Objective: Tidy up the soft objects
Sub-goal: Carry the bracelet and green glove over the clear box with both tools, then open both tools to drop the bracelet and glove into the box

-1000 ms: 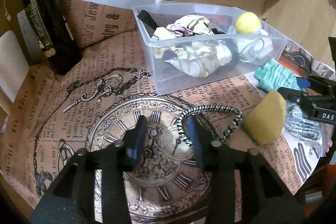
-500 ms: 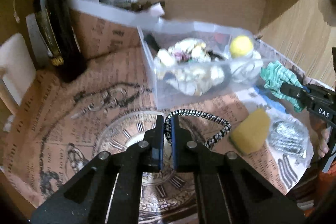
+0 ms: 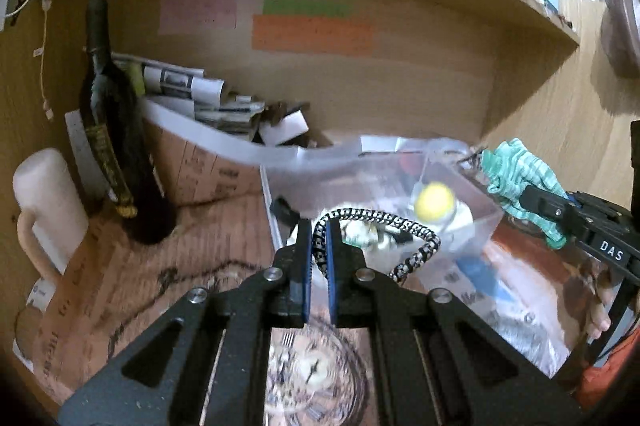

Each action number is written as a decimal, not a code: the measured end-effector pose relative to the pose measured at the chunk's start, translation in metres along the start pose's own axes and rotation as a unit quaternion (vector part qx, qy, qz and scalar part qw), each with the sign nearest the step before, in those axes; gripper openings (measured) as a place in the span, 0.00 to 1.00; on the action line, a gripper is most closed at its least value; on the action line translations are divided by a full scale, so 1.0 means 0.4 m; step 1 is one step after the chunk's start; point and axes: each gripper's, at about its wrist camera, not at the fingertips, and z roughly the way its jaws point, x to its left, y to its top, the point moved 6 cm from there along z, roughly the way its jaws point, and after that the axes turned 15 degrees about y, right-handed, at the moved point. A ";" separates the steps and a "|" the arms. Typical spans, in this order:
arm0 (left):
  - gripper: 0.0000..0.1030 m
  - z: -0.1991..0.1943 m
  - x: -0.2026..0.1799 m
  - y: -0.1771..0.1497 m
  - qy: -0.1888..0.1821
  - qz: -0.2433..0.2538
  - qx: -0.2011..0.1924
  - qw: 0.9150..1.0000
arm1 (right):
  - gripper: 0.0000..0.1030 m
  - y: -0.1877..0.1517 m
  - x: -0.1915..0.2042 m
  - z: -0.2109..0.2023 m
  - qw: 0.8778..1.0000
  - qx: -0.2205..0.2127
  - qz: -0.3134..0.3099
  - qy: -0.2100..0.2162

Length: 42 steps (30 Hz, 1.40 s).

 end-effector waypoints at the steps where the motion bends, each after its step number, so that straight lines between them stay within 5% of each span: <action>1: 0.05 0.004 -0.003 0.012 -0.001 -0.001 -0.003 1.000 | 0.15 0.013 0.001 0.000 1.000 -0.006 -0.004 0.000; 11: 0.05 0.073 -0.028 0.083 0.005 0.000 -0.011 1.000 | 0.15 0.082 -0.008 0.063 1.000 -0.012 -0.012 0.019; 34: 0.05 0.326 -0.082 0.027 0.021 0.041 0.115 0.992 | 0.16 0.040 -0.041 0.296 0.993 0.114 -0.007 0.018; 42: 0.09 0.300 -0.077 0.032 0.007 0.035 0.116 0.993 | 0.28 0.040 -0.046 0.301 0.993 0.117 -0.009 0.012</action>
